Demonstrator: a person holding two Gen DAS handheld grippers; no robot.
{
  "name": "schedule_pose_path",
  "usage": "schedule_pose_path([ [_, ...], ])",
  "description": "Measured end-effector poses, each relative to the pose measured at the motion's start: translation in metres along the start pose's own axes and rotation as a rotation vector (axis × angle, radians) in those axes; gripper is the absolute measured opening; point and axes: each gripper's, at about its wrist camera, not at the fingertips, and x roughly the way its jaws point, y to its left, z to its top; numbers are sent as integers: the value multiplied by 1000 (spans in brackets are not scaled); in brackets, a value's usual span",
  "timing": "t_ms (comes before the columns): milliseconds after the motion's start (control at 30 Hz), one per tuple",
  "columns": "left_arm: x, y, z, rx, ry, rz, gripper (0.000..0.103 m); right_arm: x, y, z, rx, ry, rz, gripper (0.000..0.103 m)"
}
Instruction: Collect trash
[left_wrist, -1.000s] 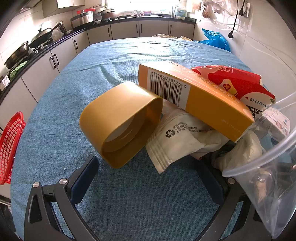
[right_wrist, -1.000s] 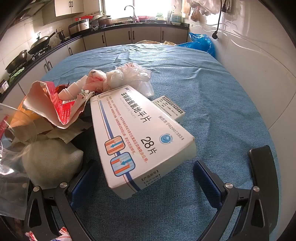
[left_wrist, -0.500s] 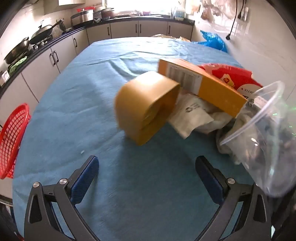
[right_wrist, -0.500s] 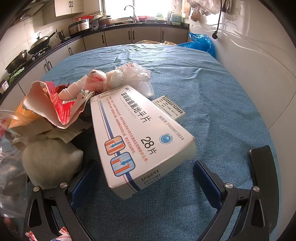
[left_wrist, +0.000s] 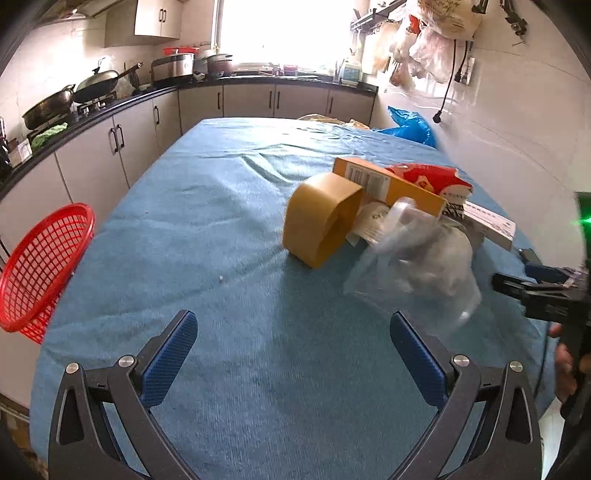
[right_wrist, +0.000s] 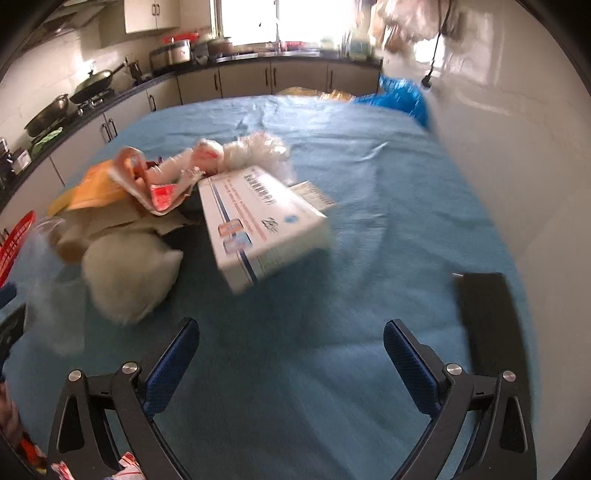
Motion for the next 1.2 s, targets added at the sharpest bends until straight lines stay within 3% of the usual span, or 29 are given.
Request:
schedule_pose_path([
  [333, -47, -9, -21, -18, -164, 16, 103, -77, 38, -45, -14, -206, -43, 93],
  [500, -68, -15, -31, -9, -218, 49, 103, -86, 46, -60, 20, -230, -49, 88],
  [733, -86, -17, -52, -21, -213, 12, 103, -106, 57, -84, 8, -225, -29, 82],
  [867, -98, -17, -59, -65, -218, -24, 103, -127, 62, -101, -24, -263, -50, 81],
  [1200, -95, -31, -57, -73, -203, -9, 103, -127, 42, -103, 18, -266, -68, 81],
])
